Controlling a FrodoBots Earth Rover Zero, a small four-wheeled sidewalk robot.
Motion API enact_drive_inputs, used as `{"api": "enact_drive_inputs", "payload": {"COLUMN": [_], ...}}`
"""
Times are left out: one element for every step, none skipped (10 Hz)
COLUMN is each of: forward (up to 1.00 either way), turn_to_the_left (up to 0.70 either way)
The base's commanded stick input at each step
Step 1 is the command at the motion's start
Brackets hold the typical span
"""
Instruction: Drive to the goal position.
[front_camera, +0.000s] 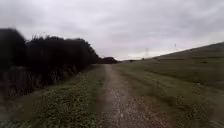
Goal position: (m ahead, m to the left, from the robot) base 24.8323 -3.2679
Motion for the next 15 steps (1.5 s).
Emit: {"api": "enact_drive_inputs", "payload": {"forward": [0.7,0.7,0.7,0.7,0.7,0.7,0.7,0.7,0.7,0.7,0.7,0.7,0.7,0.7,0.7], "turn_to_the_left": [0.0,0.0,0.0,0.0,0.0,0.0,0.0,0.0,0.0,0.0,0.0,0.0,0.0,0.0,0.0]}}
